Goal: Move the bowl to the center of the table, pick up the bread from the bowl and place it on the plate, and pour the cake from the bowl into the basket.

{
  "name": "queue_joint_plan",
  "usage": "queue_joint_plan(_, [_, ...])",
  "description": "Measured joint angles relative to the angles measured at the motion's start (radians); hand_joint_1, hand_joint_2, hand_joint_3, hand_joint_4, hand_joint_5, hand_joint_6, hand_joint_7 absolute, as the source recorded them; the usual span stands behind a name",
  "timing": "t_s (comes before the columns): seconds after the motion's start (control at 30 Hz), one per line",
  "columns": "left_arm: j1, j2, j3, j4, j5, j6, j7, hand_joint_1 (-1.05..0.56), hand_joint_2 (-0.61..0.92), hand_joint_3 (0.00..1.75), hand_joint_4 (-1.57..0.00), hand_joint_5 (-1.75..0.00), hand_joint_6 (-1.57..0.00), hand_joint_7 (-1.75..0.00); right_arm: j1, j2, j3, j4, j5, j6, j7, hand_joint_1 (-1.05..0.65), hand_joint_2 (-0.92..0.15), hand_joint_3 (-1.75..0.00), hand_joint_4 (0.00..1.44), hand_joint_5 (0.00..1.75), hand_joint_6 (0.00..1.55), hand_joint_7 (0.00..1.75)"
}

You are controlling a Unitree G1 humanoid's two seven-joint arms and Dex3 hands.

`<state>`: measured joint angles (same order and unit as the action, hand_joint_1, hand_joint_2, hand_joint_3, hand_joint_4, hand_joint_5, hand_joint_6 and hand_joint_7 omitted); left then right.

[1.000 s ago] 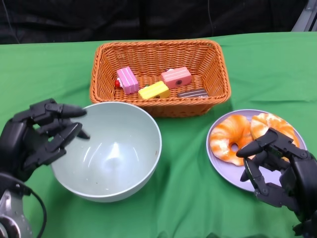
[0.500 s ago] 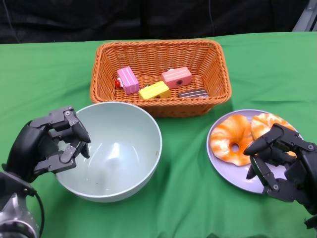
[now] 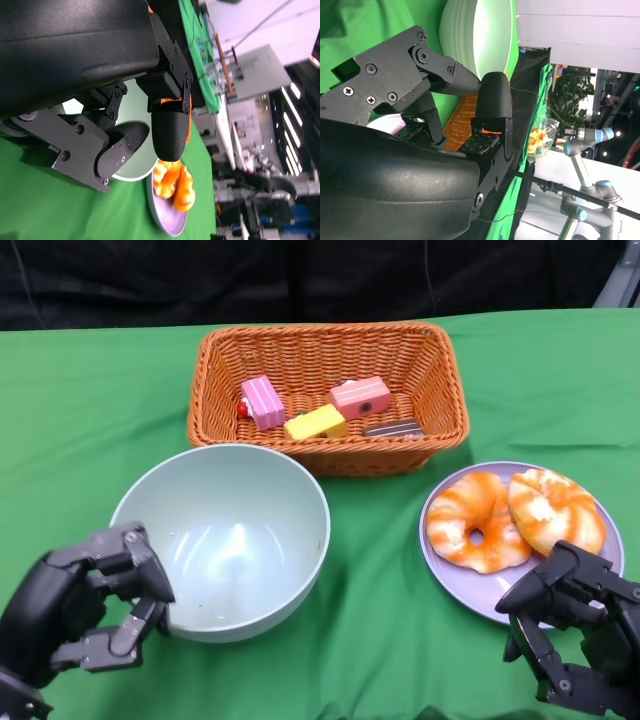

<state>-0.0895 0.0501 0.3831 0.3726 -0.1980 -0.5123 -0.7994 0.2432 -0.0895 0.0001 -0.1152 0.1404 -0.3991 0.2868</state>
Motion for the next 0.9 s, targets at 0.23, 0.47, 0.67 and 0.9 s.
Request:
queue_joint_plan(0.23, [-0.012, 0.0, -0.01, 0.004, 0.047, 0.031, 0.357, -0.08, 0.69, 0.92, -0.72, -1.74, -0.69, -1.38, -0.007, -0.001, -0.018, 0.005, 0.01, -0.001, 0.002, -0.09, -0.62, -0.97, 0.69, 1.63, 0.64, 1.39])
queue_joint_plan(0.47, [-0.038, 0.042, -0.018, 0.026, 0.028, 0.082, 0.476, -0.07, 0.63, 0.98, -0.76, -1.71, -0.73, -1.38, -0.008, 0.002, -0.023, 0.006, 0.019, -0.002, 0.002, -0.03, -0.54, -1.12, 0.71, 1.64, 0.66, 1.4])
queue_joint_plan(0.67, [-0.039, 0.058, -0.041, 0.049, -0.009, 0.081, 0.473, -0.07, 0.6, 1.0, -0.76, -1.74, -0.73, -1.39, -0.008, 0.005, -0.026, 0.001, 0.019, -0.001, -0.003, -0.02, -0.56, -1.09, 0.7, 1.64, 0.66, 1.38])
queue_joint_plan(0.9, [-0.039, 0.07, -0.056, 0.049, -0.017, 0.086, 0.474, -0.06, 0.61, 1.01, -0.77, -1.73, -0.73, -1.38, -0.006, 0.007, -0.026, -0.006, 0.018, 0.0, -0.013, -0.03, -0.56, -1.07, 0.7, 1.63, 0.66, 1.38])
